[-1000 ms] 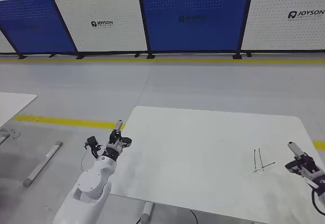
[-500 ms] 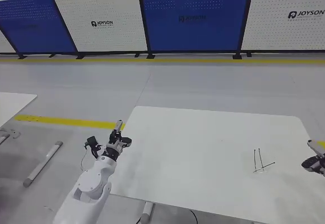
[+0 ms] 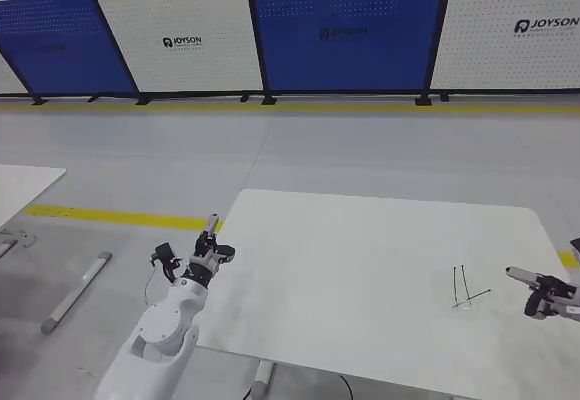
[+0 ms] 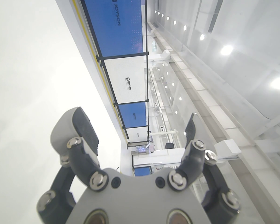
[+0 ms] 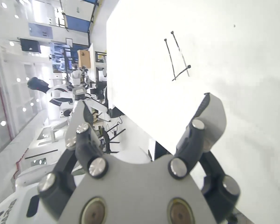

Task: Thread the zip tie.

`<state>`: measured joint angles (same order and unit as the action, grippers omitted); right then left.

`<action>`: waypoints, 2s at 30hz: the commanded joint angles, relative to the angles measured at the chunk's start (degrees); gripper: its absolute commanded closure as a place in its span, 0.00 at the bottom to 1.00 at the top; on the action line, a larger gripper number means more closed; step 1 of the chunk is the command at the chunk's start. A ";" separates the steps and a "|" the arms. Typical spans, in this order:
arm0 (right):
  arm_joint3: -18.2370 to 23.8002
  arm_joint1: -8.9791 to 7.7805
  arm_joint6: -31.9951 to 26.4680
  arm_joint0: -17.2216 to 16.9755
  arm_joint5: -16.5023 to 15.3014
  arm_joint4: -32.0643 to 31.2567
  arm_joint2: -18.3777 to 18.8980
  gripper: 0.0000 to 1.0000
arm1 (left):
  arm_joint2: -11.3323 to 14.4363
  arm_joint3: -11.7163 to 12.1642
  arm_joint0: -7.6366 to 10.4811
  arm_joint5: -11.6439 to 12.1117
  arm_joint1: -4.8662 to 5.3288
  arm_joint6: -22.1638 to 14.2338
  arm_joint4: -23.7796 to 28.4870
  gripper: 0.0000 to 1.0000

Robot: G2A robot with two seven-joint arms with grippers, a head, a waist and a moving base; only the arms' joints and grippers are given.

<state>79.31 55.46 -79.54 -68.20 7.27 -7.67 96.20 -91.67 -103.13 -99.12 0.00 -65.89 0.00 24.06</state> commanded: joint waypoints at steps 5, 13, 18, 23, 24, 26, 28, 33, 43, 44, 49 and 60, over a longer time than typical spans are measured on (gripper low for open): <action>-1.09 -0.05 0.15 1.28 0.25 -0.62 -0.88 0.00 | 0.00 0.00 0.00 0.00 0.00 0.00 0.00 0.00; -0.87 -0.07 -0.10 1.28 -1.08 -0.79 -1.55 0.00 | 0.00 0.00 0.00 0.00 0.00 0.00 0.00 0.00; -4.93 -1.55 -0.10 4.62 -7.45 0.93 -6.01 0.00 | 0.00 0.00 0.00 0.00 0.00 0.00 0.00 0.00; -8.55 -3.96 -0.10 8.91 -13.00 1.47 -11.53 0.00 | 0.00 0.00 0.00 0.00 0.00 0.00 0.00 0.00; -8.93 -4.45 -0.10 9.44 -14.86 1.41 -13.37 0.00 | 0.00 0.00 0.00 0.00 0.00 0.00 0.00 0.00; -11.29 -5.67 -0.10 11.92 -17.60 2.76 -18.28 0.00 | 0.00 0.00 0.00 0.00 0.00 0.00 0.00 0.00; -14.07 -6.56 -0.10 15.24 -18.36 3.20 -22.82 0.00 | 0.00 0.00 0.00 0.00 0.00 0.00 0.00 0.00; -20.42 -7.62 -0.10 22.80 -19.01 5.09 -32.56 0.00 | 0.00 0.00 0.00 0.00 0.00 0.00 0.00 0.00; -20.42 -7.62 -0.10 22.80 -19.01 5.09 -32.56 0.00 | 0.00 0.00 0.00 0.00 0.00 0.00 0.00 0.00; -20.42 -7.62 -0.10 22.80 -19.01 5.09 -32.56 0.00 | 0.00 0.00 0.00 0.00 0.00 0.00 0.00 0.00; -25.41 -7.21 -0.10 25.01 -26.30 11.19 -36.35 0.00 | 0.00 0.00 0.00 0.00 0.00 0.00 0.00 0.00; -35.26 -4.49 -0.10 34.21 -26.75 13.28 -48.90 0.00 | 0.00 0.00 0.00 0.00 0.00 0.00 0.00 0.00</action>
<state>45.42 50.55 -79.64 -34.81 -19.47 5.40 48.54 -91.67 -103.13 -99.12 0.00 -65.89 0.00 24.06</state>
